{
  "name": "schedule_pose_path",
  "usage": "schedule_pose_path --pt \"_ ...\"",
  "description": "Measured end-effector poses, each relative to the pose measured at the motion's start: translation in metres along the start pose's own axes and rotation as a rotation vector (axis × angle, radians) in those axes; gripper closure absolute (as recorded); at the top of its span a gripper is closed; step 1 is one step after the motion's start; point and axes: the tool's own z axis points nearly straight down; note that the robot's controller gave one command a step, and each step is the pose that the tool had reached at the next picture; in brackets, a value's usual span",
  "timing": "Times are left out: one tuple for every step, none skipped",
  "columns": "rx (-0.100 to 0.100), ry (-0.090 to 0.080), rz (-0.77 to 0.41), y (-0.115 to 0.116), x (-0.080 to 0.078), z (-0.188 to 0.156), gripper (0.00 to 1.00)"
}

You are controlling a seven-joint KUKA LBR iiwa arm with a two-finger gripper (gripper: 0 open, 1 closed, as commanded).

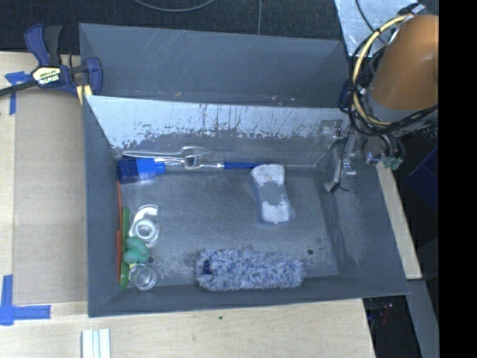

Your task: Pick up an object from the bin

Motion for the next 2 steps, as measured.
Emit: schedule_pose_path --pt "0.001 -0.009 -0.004 0.001 -0.002 -0.005 0.0" --pt "0.007 -0.015 -0.7 0.037 -0.012 0.113 0.0"
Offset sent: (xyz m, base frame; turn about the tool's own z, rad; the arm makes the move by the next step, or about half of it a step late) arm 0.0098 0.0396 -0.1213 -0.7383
